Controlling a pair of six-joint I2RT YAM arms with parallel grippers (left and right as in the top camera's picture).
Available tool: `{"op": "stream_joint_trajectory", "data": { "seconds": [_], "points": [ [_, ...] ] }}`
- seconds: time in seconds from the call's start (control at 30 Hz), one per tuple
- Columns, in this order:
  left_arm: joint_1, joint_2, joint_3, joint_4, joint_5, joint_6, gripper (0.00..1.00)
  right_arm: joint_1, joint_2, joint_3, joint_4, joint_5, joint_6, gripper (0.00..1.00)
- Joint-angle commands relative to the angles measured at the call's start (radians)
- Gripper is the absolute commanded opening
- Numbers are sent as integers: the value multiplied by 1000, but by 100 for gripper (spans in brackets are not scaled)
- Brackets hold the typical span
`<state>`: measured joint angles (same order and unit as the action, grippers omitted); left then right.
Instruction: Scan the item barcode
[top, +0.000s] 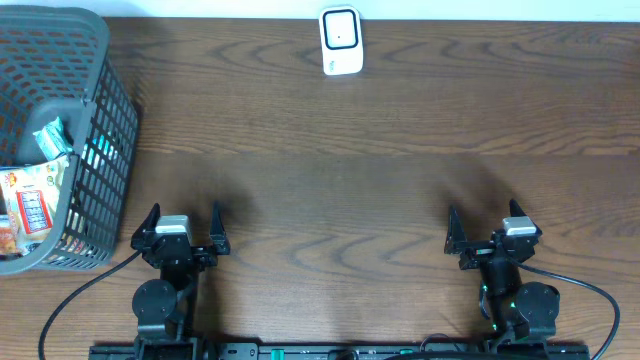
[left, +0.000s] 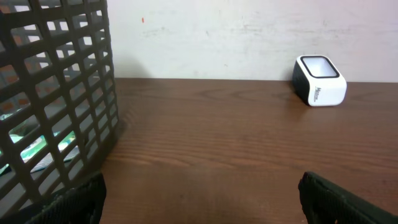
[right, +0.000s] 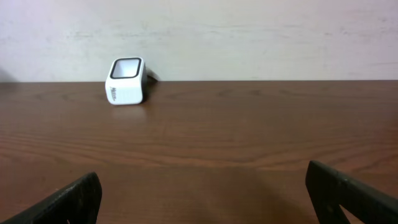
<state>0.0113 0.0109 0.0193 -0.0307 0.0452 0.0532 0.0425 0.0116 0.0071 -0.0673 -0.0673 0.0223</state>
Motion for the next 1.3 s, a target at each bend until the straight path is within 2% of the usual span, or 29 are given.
{"op": "stream_joint_trajectory", "data": {
  "seconds": [0.0,0.93,0.97,1.03,1.07,1.13,1.2,1.27],
  "points": [
    [-2,-7,-15,-40,-31,10,98,-2,-5,-1,-4,1,14,99],
    [-2,-7,-15,-38,-32,7,98,-2,-5,-1,-4,1,14,99],
    [-2,-7,-15,-19,-1,-25,98,-2,-5,-1,-4,1,14,99],
    [-2,-7,-15,36,171,-112,98,-2,-5,-1,-4,1,14,99],
    [-2,-7,-15,64,287,-124,98,-2,-5,-1,-4,1,14,99],
    [-2,-7,-15,126,421,-122,98,-2,-5,-1,-4,1,14,99],
    [-2,-7,-15,196,441,-122,98,-2,-5,-1,-4,1,14,99],
    [-2,-7,-14,336,440,-141,98,-2,-5,-1,-4,1,14,99]
  ]
}}
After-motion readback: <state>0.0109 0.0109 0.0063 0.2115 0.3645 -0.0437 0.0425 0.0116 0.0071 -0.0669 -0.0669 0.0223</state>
